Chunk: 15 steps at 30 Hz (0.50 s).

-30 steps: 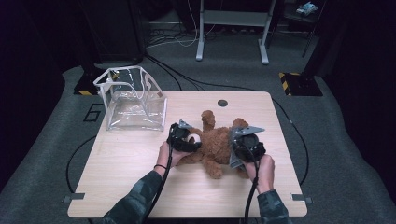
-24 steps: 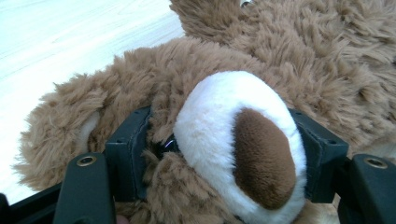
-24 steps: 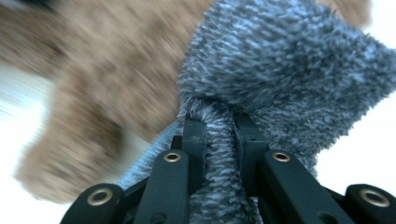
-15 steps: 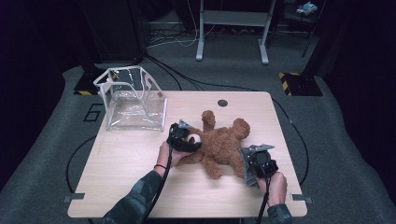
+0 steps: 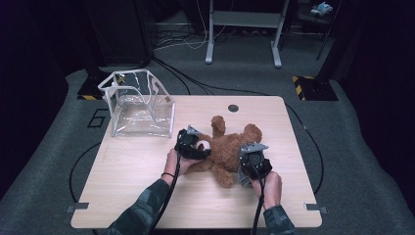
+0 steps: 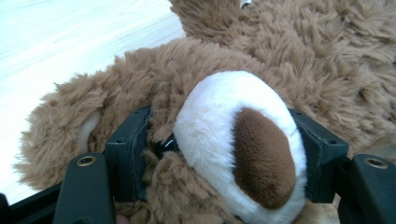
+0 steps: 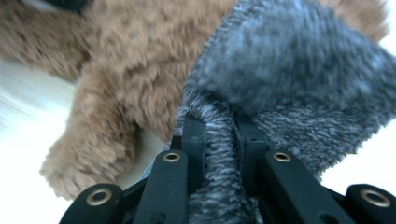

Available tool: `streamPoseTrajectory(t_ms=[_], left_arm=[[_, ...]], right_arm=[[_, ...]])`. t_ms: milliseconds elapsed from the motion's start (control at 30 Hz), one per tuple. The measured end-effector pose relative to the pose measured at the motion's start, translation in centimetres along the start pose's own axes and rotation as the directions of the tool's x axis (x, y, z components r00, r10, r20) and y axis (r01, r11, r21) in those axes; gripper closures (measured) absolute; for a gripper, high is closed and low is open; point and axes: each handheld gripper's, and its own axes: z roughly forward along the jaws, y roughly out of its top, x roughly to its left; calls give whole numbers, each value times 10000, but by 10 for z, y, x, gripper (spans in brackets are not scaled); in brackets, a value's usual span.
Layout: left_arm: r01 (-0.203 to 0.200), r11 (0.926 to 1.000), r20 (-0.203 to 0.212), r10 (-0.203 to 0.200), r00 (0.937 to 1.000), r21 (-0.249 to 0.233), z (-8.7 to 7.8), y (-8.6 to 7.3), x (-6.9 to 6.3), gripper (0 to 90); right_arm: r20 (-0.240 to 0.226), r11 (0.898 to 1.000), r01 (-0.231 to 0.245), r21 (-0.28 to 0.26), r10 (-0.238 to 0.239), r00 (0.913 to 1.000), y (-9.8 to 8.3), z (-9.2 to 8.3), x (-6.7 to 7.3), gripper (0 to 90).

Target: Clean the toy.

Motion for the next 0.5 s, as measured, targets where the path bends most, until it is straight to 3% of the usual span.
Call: streamPoseTrajectory(t_ms=[100, 200, 267, 400, 467, 500], left_arm=[[-4, 10000, -5, 4, 10000, -7, 0, 0, 0, 313], [64, 10000, 100, -63, 9999, -9, 0, 0, 1, 313], [67, 10000, 124, -67, 9999, -39, 0, 0, 1, 313], [106, 9999, 176, -105, 9998, -81, 0, 0, 3, 313], [93, 9999, 244, -91, 9997, -77, 0, -1, 4, 313], [127, 9999, 251, -124, 9996, -111, 0, -1, 5, 313]], right_arm=[[-69, 9999, -93, 128, 94, 9999, -14, 3, -2, 785], [-29, 9980, 156, 616, -155, 9999, -28, 4, 0, 789], [67, 9972, 340, 659, -345, 9994, -37, 5, -2, 790], [316, 9908, -168, 1344, 127, 9994, -54, 5, -18, 789], [192, 9887, -456, 1427, 433, 9989, -59, 2, -25, 787], [51, 9910, -559, 1217, 557, 9984, -58, 0, -26, 786]])
